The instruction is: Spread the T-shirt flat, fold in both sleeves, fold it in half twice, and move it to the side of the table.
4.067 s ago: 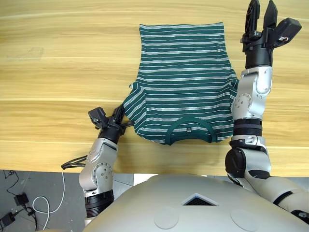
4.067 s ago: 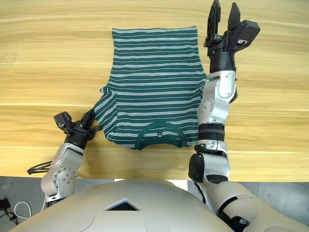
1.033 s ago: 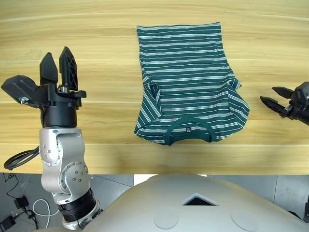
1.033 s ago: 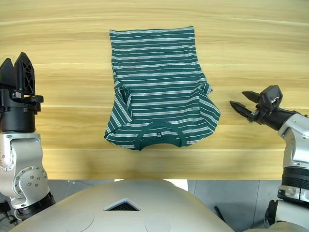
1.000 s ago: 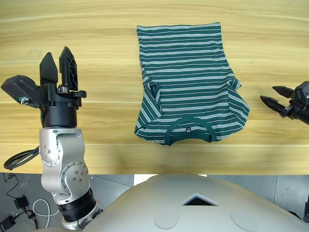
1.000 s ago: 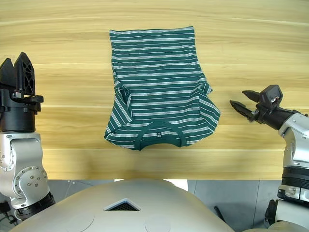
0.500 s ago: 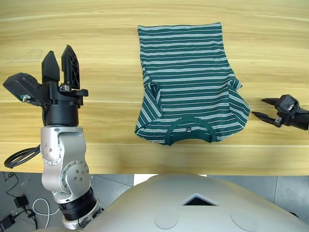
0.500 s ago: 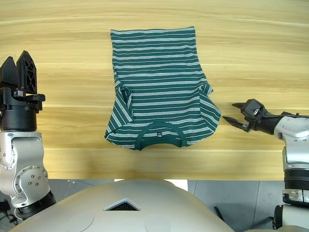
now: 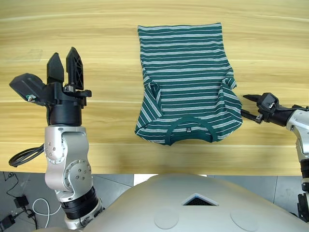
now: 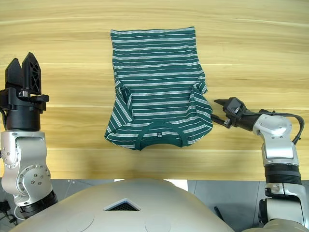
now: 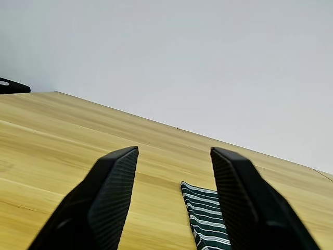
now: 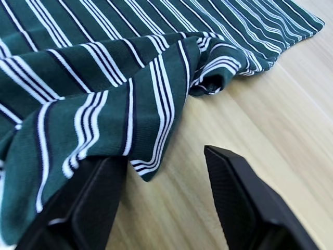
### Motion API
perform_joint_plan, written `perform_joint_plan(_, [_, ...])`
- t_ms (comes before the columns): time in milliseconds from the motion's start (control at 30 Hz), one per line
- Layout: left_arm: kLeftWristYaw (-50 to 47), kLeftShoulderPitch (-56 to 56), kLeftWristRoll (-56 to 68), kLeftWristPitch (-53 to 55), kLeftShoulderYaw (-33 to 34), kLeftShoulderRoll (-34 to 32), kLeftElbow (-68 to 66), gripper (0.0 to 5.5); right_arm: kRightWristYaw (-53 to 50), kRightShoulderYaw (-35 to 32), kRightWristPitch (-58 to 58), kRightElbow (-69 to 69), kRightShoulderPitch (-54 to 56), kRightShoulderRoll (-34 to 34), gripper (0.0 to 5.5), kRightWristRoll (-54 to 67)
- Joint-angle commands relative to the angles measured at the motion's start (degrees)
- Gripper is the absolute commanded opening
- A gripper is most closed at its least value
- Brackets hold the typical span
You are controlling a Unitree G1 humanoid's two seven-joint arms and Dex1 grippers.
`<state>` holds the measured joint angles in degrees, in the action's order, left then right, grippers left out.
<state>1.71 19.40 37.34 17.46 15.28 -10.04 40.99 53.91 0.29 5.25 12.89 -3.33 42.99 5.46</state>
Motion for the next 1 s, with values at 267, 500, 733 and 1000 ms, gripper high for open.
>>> perform_joint_plan(267, [3.88, 1.18, -2.36, -1.12, -2.88, 0.85, -3.45, 2.57, 7.98, -1.49, -14.51, -25.15, -3.45, -1.87, 2.74, 21.65])
perform_joint_plan(500, [4.55, 1.25, -3.09, -1.7, -3.29, 1.58, -4.47, 2.57, 7.08, 2.62, -16.03, -26.9, -4.13, -3.1, 2.74, 18.92])
perform_joint_plan(733, [4.91, 1.11, -3.65, -2.11, -3.38, 2.03, -5.4, 2.57, 6.09, -0.58, -15.92, -23.17, -3.09, -2.92, 2.74, 18.91])
perform_joint_plan(1000, [5.08, 1.86, -3.96, -2.38, -3.49, 2.67, -5.26, 2.57, 4.62, -3.01, -8.6, -16.29, -5.26, 1.36, 2.74, 9.88])
